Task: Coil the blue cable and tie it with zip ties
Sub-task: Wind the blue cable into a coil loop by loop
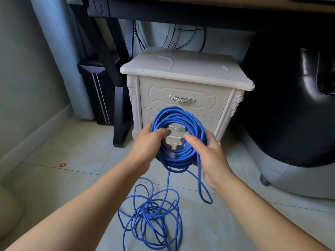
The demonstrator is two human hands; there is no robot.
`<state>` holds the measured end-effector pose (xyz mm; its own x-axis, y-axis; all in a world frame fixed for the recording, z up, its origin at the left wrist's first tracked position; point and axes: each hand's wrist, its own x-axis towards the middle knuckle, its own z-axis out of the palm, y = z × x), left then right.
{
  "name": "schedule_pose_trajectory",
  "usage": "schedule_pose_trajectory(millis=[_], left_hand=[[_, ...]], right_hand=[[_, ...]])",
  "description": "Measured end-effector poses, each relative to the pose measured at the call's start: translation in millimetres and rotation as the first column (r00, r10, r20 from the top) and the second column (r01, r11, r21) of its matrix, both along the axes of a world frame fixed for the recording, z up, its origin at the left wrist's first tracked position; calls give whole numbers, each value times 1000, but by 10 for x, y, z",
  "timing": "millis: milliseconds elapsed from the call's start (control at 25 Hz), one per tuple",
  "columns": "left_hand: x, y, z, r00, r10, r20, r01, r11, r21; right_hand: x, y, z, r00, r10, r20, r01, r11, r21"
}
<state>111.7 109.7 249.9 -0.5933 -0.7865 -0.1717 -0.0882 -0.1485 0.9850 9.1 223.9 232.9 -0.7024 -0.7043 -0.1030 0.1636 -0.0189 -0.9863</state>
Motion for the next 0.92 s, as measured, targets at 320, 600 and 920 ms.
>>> schedule_pose_trajectory(millis=[320,600,920], left_hand=[[109,-64,-41,960,-253,121,256,966,-17],[77,-93,-35,913,-217,345,407,526,-747],[6,5,-23,922,-139,360,348,702,-621]], right_hand=[[-70,32,154,985,-73,-156,80,996,41],[-3,68,173,710,276,-648,-43,936,351],[-92,86,215,757,271,-594,-56,933,355]])
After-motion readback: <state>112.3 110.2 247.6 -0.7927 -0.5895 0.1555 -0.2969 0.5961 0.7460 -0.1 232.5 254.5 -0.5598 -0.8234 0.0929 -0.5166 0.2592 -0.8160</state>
